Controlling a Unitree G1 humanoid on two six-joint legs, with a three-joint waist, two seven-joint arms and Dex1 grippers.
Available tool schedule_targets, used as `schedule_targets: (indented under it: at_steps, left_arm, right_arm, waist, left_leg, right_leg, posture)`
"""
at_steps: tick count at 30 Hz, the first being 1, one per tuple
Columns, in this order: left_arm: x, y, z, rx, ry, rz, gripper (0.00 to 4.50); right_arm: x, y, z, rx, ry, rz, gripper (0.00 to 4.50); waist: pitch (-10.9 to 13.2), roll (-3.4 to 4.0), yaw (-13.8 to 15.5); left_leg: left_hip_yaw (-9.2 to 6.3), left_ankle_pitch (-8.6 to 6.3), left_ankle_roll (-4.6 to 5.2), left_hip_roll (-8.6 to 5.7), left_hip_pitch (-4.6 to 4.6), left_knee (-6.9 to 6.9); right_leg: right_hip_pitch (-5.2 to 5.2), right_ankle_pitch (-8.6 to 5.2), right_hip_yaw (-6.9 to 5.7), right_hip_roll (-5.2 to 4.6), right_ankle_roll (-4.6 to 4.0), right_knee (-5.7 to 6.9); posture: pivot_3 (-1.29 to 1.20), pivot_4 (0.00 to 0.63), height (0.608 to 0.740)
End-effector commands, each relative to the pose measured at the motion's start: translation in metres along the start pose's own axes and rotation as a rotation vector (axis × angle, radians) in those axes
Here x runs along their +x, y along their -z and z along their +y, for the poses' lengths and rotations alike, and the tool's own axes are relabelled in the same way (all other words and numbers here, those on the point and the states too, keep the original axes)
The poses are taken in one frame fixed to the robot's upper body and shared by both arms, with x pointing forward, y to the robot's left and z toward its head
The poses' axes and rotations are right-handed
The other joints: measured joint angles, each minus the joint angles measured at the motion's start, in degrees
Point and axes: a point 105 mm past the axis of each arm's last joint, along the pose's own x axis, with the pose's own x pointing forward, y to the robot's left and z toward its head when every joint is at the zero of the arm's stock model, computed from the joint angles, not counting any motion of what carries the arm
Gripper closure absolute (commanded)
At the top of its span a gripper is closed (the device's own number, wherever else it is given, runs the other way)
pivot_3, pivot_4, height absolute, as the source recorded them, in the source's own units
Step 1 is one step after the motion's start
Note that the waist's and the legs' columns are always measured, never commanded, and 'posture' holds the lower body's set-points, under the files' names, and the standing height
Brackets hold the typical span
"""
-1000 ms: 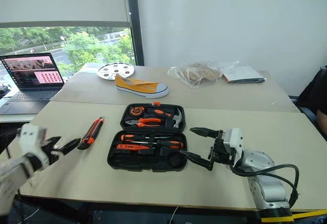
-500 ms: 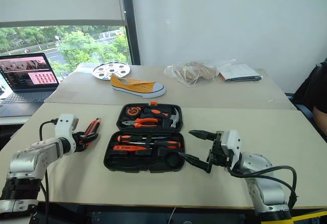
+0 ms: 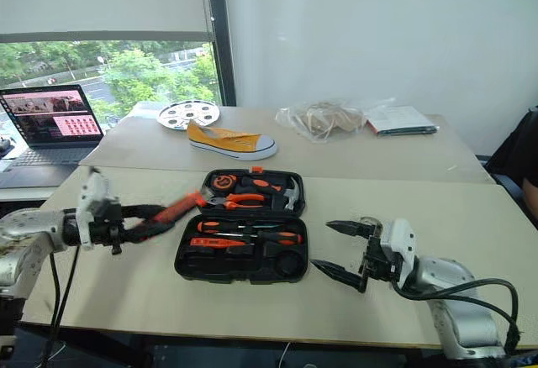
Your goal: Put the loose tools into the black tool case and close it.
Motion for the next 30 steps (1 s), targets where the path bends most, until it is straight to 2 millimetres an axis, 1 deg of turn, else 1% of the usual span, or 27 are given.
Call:
schedule_targets:
  at_steps: [1, 3, 5, 9, 14, 20, 25, 30]
  left_arm:
    - [0.033, 0.000, -0.003, 0.141, 0.142, 0.101, 2.69]
    - [0.048, 0.005, 0.002, 0.183, 0.155, 0.135, 2.69]
    - [0.056, 0.010, 0.005, 0.206, 0.163, 0.158, 2.69]
    - [0.060, 0.020, 0.004, 0.220, 0.192, 0.184, 2.69]
    - [0.062, 0.032, 0.005, 0.254, 0.216, 0.235, 2.69]
    - [0.071, 0.030, 0.005, 0.266, 0.252, 0.219, 2.69]
    - [0.081, 0.027, 0.007, 0.227, 0.237, 0.194, 2.69]
    - [0.085, 0.028, 0.008, 0.191, 0.231, 0.201, 2.69]
  right_arm:
    - [-0.005, -0.009, 0.005, -0.026, -0.016, -0.010, 0.00]
    - [-0.004, -0.009, 0.008, -0.022, -0.017, -0.009, 0.00]
    - [-0.004, -0.009, 0.011, -0.019, -0.018, -0.010, 0.00]
    - [-0.004, -0.010, 0.013, -0.016, -0.011, -0.009, 0.00]
    - [-0.005, -0.010, 0.012, -0.016, 0.002, -0.008, 0.00]
    - [-0.005, -0.009, 0.012, -0.017, 0.006, -0.007, 0.00]
    - [-0.002, -0.008, 0.012, -0.015, 0.000, -0.008, 0.00]
    - [0.000, -0.007, 0.013, -0.008, -0.006, -0.011, 0.00]
  waist:
    - [0.00, -0.01, 0.04]
    - [0.00, -0.01, 0.02]
    - [0.00, -0.02, -0.14]
    - [0.01, -0.02, -1.13]
    - [0.01, -0.02, -0.80]
    - [0.00, -0.02, -0.56]
    - [0.00, -0.02, -0.06]
    - [0.00, -0.02, 0.42]
  left_leg:
    - [-0.02, 0.00, 0.00, 0.00, -0.01, 0.01]
    - [-0.05, 0.01, 0.02, -0.03, -0.04, 0.04]
    - [-0.08, 0.01, 0.03, -0.04, -0.05, 0.07]
    - [-0.10, 0.01, 0.04, 0.03, -0.03, 0.08]
    - [-0.14, -0.03, 0.11, 0.04, -0.05, 0.10]
    - [-0.13, -0.06, 0.17, 0.00, -0.05, 0.14]
    - [-0.13, -0.08, 0.21, -0.01, -0.06, 0.19]
    - [-0.16, -0.17, 0.37, -0.03, -0.08, 0.38]
  right_leg:
    - [0.02, 0.00, 0.03, 0.03, 0.00, 0.00]
    - [0.02, 0.00, 0.04, 0.05, 0.01, 0.00]
    - [0.04, 0.00, 0.10, 0.06, 0.02, 0.01]
    - [0.02, 0.00, 0.24, 0.12, 0.03, 0.01]
    - [0.02, -0.02, 0.11, 0.09, 0.05, 0.00]
    - [0.03, -0.02, 0.10, 0.07, 0.07, 0.00]
    - [0.04, -0.02, 0.10, 0.06, 0.09, 0.00]
    - [0.15, -0.04, 0.04, 0.00, 0.20, 0.00]
  posture:
    - [0.00, 0.150, 0.740]
    - [0.00, 0.150, 0.740]
    - [0.00, 0.150, 0.740]
    - [0.00, 0.150, 0.740]
    - [0.00, 0.150, 0.740]
    - [0.00, 0.150, 0.740]
    - [0.00, 0.150, 0.740]
    - [0.00, 0.150, 0.740]
